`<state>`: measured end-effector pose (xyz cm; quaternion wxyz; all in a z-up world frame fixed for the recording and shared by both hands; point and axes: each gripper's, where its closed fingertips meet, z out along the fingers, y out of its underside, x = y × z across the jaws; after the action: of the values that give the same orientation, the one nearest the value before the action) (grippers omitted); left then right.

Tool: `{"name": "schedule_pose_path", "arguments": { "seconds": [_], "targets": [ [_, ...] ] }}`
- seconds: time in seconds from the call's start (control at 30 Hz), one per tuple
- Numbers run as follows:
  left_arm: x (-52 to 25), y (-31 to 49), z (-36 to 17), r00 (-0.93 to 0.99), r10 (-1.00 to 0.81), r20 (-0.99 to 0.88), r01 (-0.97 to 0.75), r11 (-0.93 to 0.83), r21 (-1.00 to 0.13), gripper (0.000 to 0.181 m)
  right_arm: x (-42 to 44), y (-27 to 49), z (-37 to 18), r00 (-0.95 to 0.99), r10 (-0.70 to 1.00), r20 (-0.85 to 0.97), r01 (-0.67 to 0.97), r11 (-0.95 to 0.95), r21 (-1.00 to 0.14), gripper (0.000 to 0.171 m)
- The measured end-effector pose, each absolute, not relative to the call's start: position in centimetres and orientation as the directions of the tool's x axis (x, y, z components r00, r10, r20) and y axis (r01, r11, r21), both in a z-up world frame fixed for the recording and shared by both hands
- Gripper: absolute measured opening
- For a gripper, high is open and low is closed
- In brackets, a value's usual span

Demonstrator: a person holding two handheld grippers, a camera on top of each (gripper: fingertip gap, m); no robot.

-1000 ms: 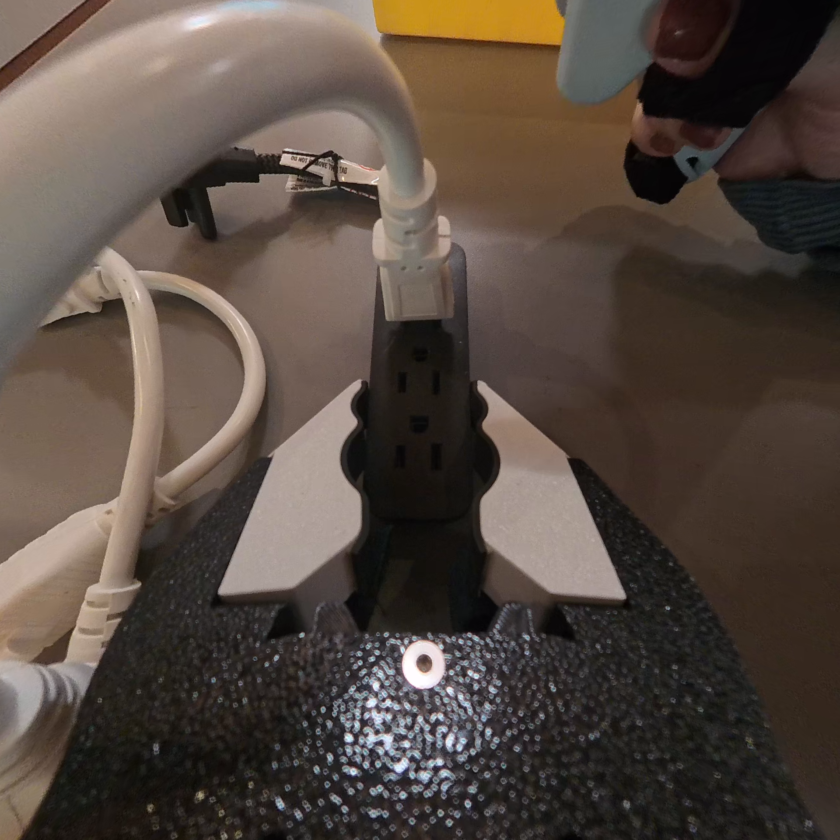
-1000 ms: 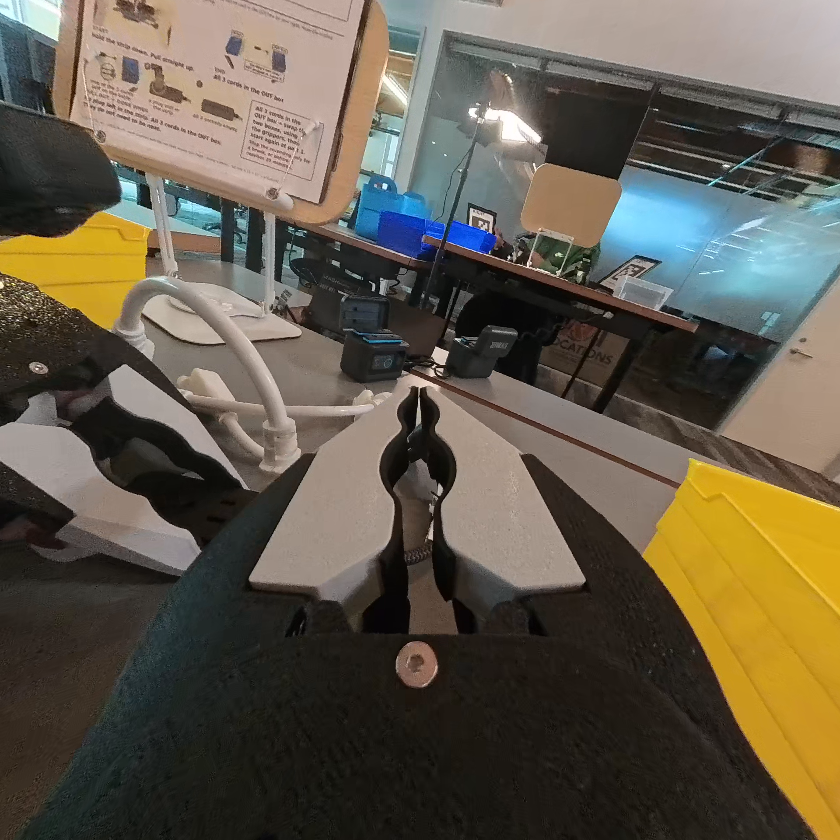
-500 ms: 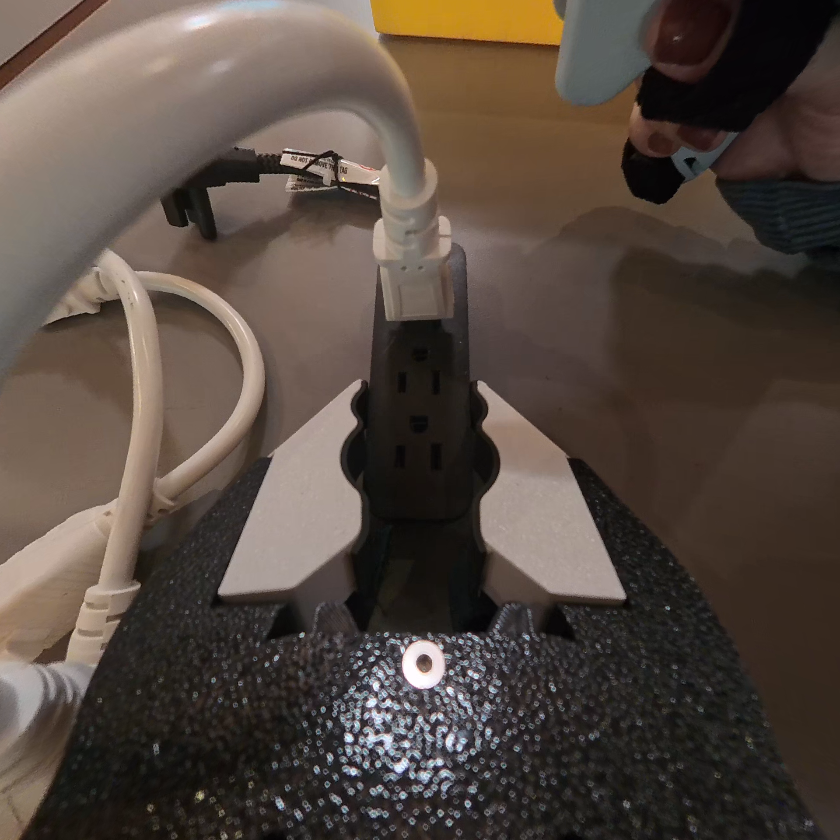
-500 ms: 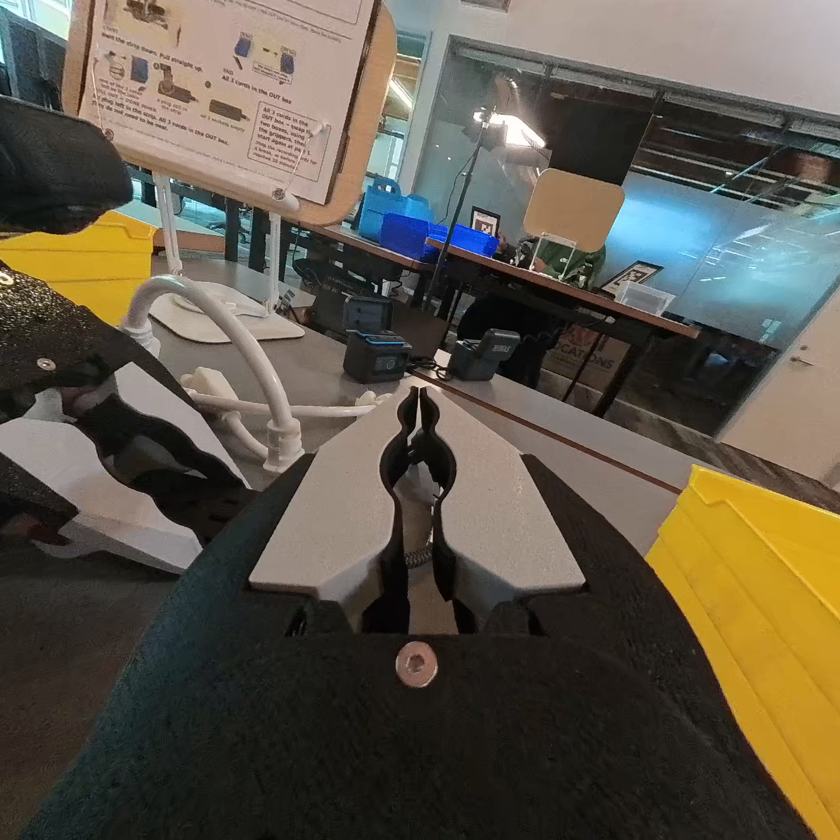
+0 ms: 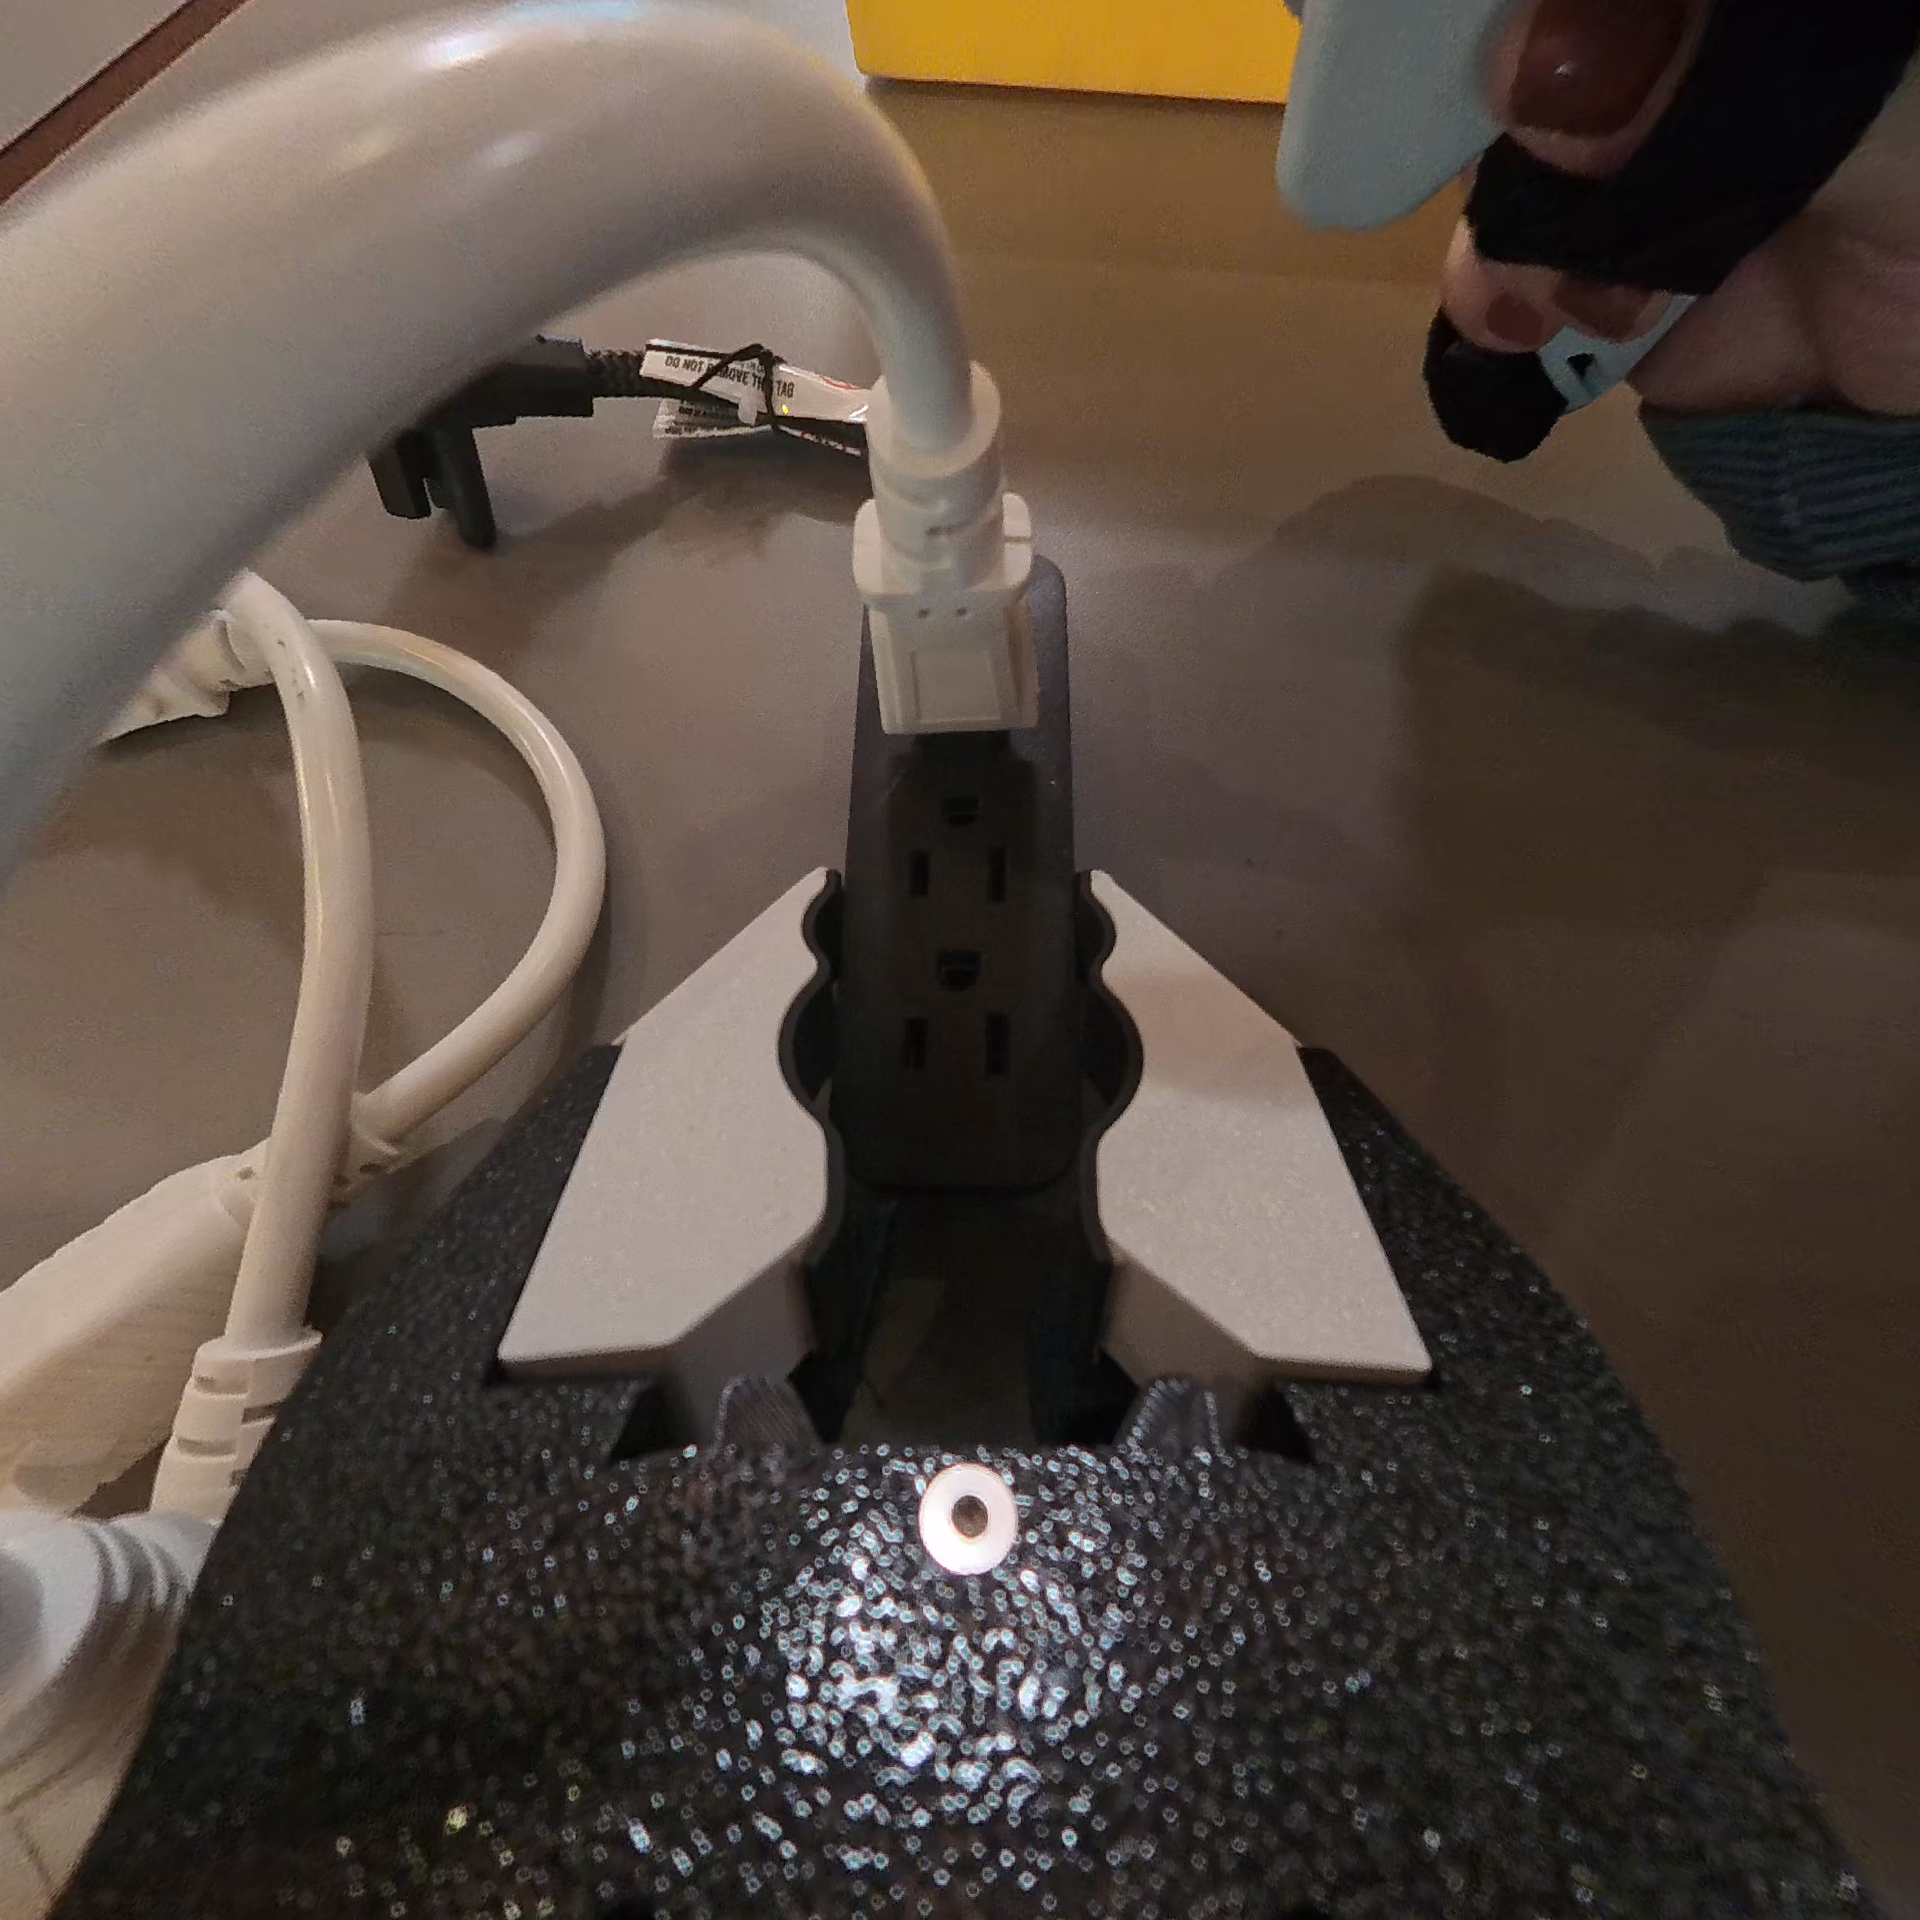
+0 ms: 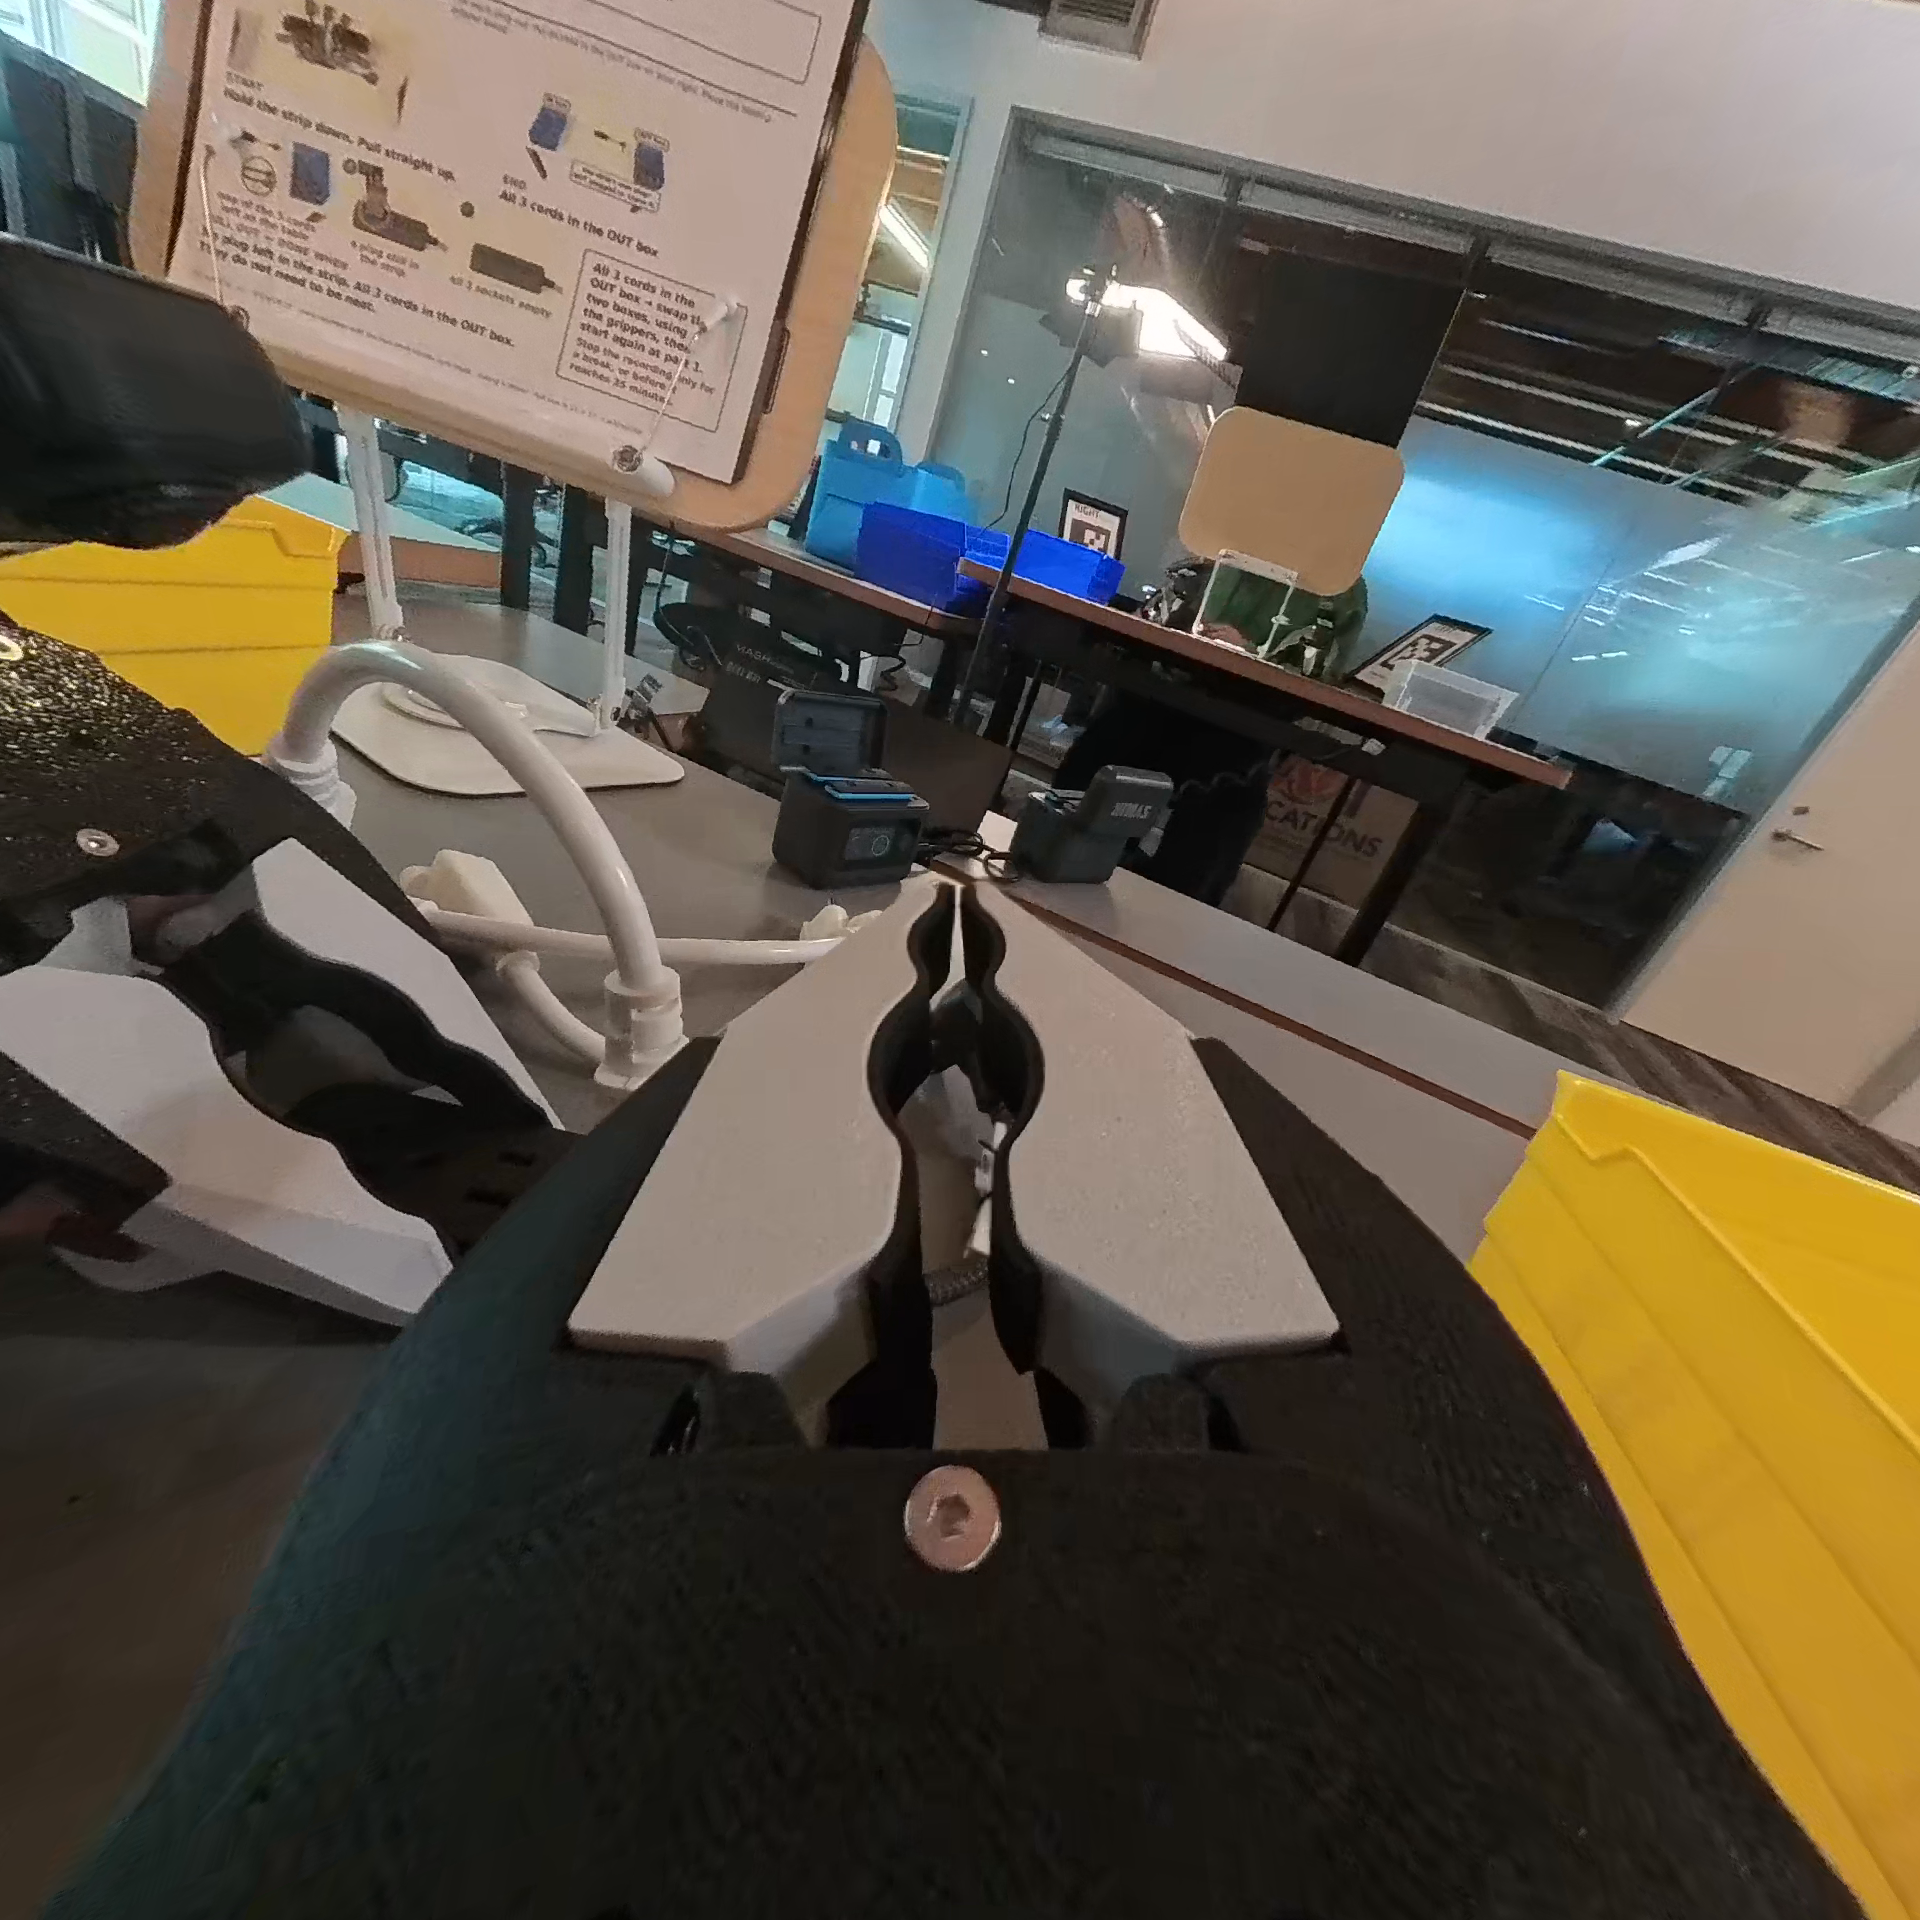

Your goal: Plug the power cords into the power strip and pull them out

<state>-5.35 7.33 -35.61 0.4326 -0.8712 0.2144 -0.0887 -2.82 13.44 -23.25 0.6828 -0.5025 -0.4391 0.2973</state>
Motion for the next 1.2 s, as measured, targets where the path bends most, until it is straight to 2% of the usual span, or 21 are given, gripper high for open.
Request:
{"name": "schedule_pose_path", "arguments": {
  "seconds": [0.3, 0.37, 0.4, 0.47, 0.57, 0.6, 0.63, 0.73, 0.8, 0.9, 1.1, 1.2],
  "targets": [
    [-5.3, 7.3, -35.6, 0.892, -0.451, -0.031, -0.297, -0.534, -0.792, 0.043, -2.4, 13.3, -22.2, 0.464, 0.827, 0.318, -0.003, 0.36, -0.933, 0.001],
    [-5.3, 7.3, -35.6, 0.889, -0.456, -0.03, -0.3, -0.532, -0.792, 0.043, -2.6, 12.1, -21.5, 0.378, 0.898, 0.227, -0.124, 0.292, -0.948, 0.007],
    [-5.2, 7.2, -35.6, 0.884, -0.467, -0.031, -0.306, -0.529, -0.792, 0.043, -2.6, 10.9, -20.8, 0.276, 0.948, 0.159, -0.22, 0.223, -0.95, 0.011],
    [-4.7, 7.0, -35.6, 0.861, -0.508, -0.027, -0.329, -0.515, -0.791, 0.043, -2.8, 8.3, -20.2, -0.002, 0.998, 0.063, -0.301, 0.059, -0.952, 0.035],
    [-3.5, 6.2, -35.6, 0.794, -0.608, -0.016, -0.381, -0.478, -0.791, 0.043, -3.7, 7.1, -23.0, -0.248, 0.969, -0.001, -0.058, -0.016, -0.998, 0.073],
    [-3.1, 5.8, -35.6, 0.766, -0.642, -0.006, -0.397, -0.466, -0.791, 0.043, -3.9, 7.1, -23.7, -0.279, 0.96, -0.017, 0.011, -0.015, -1.0, 0.075],
    [-2.7, 5.5, -35.6, 0.744, -0.668, 0.002, -0.407, -0.456, -0.791, 0.043, -4.1, 6.7, -24.1, -0.316, 0.948, -0.019, 0.054, -0.002, -0.999, 0.074],
    [-2.4, 5.2, -35.7, 0.724, -0.69, -0.004, -0.425, -0.441, -0.791, 0.043, -4.5, 4.6, -25.9, -0.463, 0.886, -0.001, 0.194, 0.101, -0.976, 0.045],
    [-2.4, 5.2, -35.7, 0.723, -0.69, 0.002, -0.422, -0.444, -0.791, 0.043, -4.6, 4.2, -27.2, -0.512, 0.859, 0.028, 0.271, 0.192, -0.943, 0.034],
    [-2.4, 5.2, -35.7, 0.723, -0.691, 0.004, -0.421, -0.445, -0.791, 0.043, -3.9, 4.6, -28.2, -0.549, 0.835, 0.04, 0.317, 0.252, -0.915, 0.016],
    [-2.4, 5.2, -35.7, 0.723, -0.691, 0.002, -0.423, -0.444, -0.79, 0.043, -3.0, 5.1, -28.1, -0.568, 0.821, 0.054, 0.269, 0.247, -0.931, 0.013],
    [-2.4, 5.1, -35.7, 0.723, -0.691, 0.011, -0.417, -0.449, -0.79, 0.043, -3.0, 5.0, -29.2, -0.592, 0.806, 0.021, 0.267, 0.221, -0.938, 0.018]
  ]
}}
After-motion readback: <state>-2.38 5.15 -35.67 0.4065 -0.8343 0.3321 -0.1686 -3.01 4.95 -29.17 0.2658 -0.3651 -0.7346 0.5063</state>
